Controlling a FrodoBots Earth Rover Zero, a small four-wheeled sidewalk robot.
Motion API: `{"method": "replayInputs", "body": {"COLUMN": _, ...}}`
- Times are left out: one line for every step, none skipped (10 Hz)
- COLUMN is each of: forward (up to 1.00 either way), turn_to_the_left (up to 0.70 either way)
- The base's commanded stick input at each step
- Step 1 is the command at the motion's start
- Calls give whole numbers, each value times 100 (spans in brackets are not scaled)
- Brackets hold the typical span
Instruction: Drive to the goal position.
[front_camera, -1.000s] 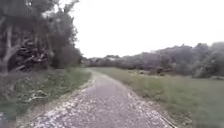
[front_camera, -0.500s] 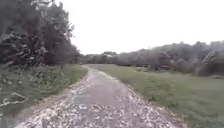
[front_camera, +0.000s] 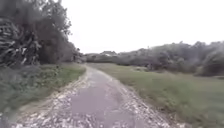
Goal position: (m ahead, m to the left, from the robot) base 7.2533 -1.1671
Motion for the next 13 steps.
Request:
{"method": "replayInputs", "body": {"forward": 100, "turn_to_the_left": 27}}
{"method": "replayInputs", "body": {"forward": 100, "turn_to_the_left": 27}}
{"method": "replayInputs", "body": {"forward": 100, "turn_to_the_left": 27}}
{"method": "replayInputs", "body": {"forward": 100, "turn_to_the_left": 27}}
{"method": "replayInputs", "body": {"forward": 100, "turn_to_the_left": 27}}
{"method": "replayInputs", "body": {"forward": 100, "turn_to_the_left": 27}}
{"method": "replayInputs", "body": {"forward": 100, "turn_to_the_left": 27}}
{"method": "replayInputs", "body": {"forward": 100, "turn_to_the_left": 27}}
{"method": "replayInputs", "body": {"forward": 100, "turn_to_the_left": 26}}
{"method": "replayInputs", "body": {"forward": 100, "turn_to_the_left": 21}}
{"method": "replayInputs", "body": {"forward": 100, "turn_to_the_left": 16}}
{"method": "replayInputs", "body": {"forward": 100, "turn_to_the_left": 11}}
{"method": "replayInputs", "body": {"forward": 100, "turn_to_the_left": 6}}
